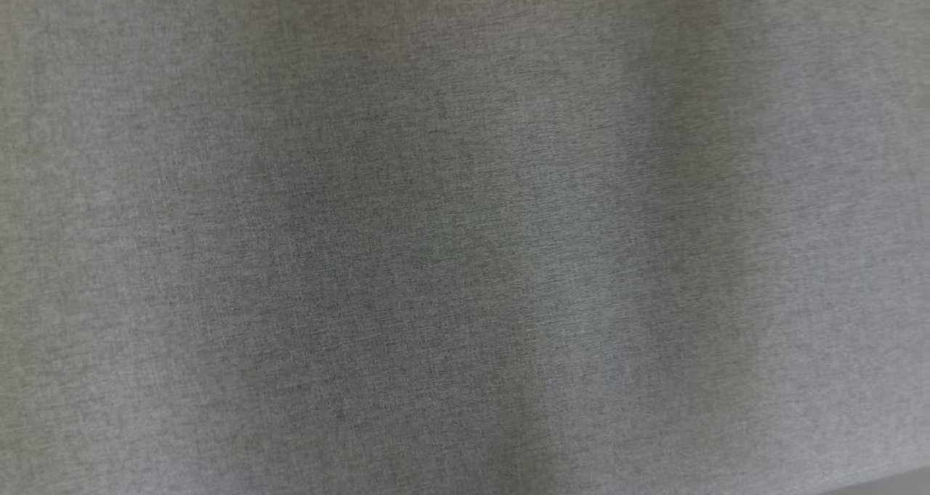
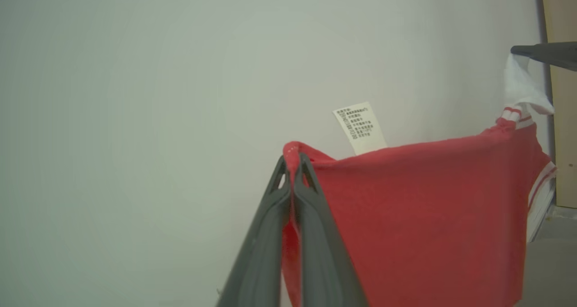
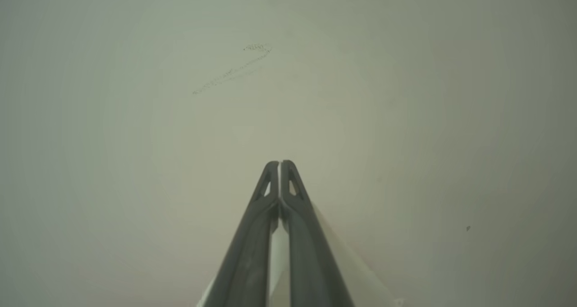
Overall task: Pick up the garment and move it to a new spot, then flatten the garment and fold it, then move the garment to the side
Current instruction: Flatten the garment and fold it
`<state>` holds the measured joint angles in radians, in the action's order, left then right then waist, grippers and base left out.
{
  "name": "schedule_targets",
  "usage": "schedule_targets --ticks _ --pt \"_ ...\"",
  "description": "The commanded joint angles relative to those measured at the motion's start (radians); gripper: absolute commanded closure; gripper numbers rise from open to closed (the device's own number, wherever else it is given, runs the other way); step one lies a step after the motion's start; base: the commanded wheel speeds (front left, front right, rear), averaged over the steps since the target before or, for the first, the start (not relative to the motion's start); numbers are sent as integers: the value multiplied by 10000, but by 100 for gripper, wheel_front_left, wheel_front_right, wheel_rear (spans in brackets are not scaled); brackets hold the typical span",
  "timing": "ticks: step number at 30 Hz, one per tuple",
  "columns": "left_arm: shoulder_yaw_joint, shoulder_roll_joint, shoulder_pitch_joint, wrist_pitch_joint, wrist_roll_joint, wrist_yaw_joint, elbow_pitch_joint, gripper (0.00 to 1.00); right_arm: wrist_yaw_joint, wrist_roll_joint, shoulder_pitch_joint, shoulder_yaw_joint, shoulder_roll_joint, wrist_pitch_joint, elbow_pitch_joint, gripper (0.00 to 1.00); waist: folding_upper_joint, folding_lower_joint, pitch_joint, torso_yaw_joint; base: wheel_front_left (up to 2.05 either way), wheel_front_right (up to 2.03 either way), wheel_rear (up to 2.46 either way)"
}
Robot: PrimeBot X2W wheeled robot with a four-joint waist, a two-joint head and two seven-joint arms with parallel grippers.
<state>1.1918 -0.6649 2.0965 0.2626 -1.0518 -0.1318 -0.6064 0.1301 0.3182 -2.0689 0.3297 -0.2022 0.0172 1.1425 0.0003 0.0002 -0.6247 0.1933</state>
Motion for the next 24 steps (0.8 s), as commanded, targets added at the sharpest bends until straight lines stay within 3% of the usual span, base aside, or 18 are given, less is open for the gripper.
schedule_targets --ticks 1,5,9,15,17,24 --pt "-144 -153 -278 31 -199 26 193 100 15 226 209 -112 -79 -45 -144 100 -3 -2 187 139 0 0 0" --pt "-475 -462 -1200 33 -126 26 726 100 15 944 1128 -479 -117 -369 -572 100 -3 -2 537 210 0 0 0" --pt "-1314 -542 -2627 34 11 26 1560 100 15 2099 2765 -1131 -114 -973 -1779 100 -3 -2 1057 146 0 0 0" --pt "-2575 -466 -5908 33 753 23 3070 100 15 4197 6868 -1808 -482 -2086 -4905 100 -3 -2 2023 -221 0 0 0" --pt "-3054 -423 -6368 36 743 28 3269 100 15 4423 7639 -1887 -589 -2231 -5487 100 -3 -2 2154 -286 0 0 0" --pt "-5191 198 -10734 34 1443 23 4837 100 15 5528 13276 -1440 -586 -2952 -9126 100 -3 -2 3001 -610 0 0 0"
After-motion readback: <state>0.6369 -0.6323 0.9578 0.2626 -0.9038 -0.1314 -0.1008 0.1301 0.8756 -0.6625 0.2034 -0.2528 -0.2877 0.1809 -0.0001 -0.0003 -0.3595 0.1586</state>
